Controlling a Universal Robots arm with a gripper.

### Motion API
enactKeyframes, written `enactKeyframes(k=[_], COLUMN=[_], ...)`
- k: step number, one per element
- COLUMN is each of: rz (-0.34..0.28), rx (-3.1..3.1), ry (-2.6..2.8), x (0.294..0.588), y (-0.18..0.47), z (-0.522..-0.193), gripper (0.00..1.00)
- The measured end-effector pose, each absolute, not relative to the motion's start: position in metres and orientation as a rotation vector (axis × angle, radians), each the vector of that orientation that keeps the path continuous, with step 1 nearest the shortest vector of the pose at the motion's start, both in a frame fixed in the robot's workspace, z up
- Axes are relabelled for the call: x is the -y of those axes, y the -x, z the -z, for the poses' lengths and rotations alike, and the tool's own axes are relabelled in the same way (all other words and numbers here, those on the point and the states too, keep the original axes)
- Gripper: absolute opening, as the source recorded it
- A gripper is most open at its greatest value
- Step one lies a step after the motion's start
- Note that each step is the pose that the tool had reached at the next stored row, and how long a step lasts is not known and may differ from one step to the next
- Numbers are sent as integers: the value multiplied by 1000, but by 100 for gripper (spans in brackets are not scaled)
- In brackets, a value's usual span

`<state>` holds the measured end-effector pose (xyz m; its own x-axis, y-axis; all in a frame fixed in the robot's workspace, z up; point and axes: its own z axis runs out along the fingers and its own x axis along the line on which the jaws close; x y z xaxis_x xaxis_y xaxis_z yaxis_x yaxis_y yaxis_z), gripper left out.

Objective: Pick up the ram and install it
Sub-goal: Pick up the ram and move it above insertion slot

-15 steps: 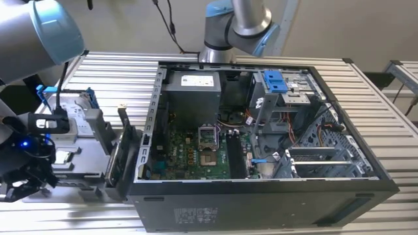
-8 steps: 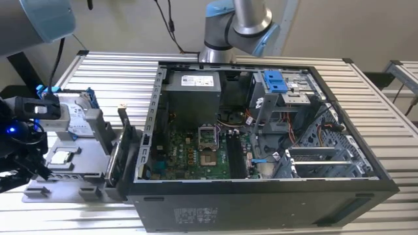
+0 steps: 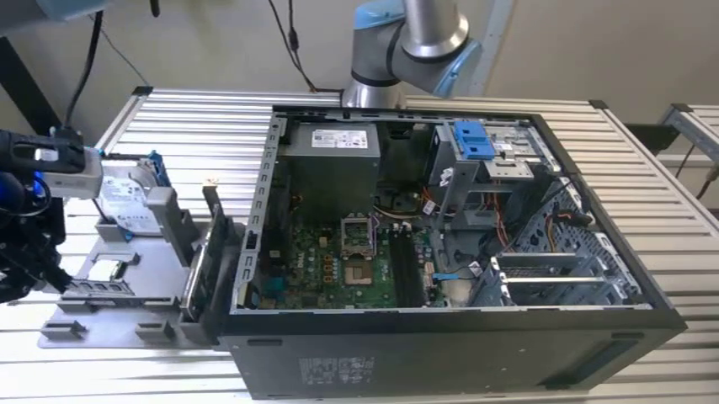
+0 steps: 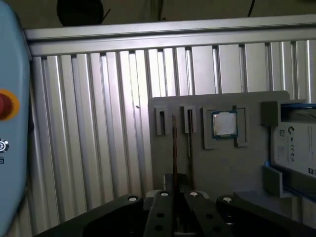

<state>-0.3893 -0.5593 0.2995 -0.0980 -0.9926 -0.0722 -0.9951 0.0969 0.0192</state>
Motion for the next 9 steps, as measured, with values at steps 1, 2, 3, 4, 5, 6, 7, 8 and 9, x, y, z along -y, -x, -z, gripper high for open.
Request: enactKeyframes(k=[1, 2, 3, 4, 5, 6, 7, 8, 9], rz=[-97, -97, -97, -97, -97, -97, -97, -98, -97], rx=[-2296, -2296, -2296, -2296, -2296, -2296, -2296, -2296, -2296], ry=[2082, 2082, 2082, 2082, 2082, 2082, 2082, 2082, 2082], x=[559, 559, 559, 559, 559, 559, 559, 559, 559], y=[389, 389, 389, 389, 389, 389, 389, 389, 389], z=[-304, -309, -313, -318, -322, -327, -331, -336, -340], gripper=[15, 15, 15, 15, 15, 15, 15, 15, 15])
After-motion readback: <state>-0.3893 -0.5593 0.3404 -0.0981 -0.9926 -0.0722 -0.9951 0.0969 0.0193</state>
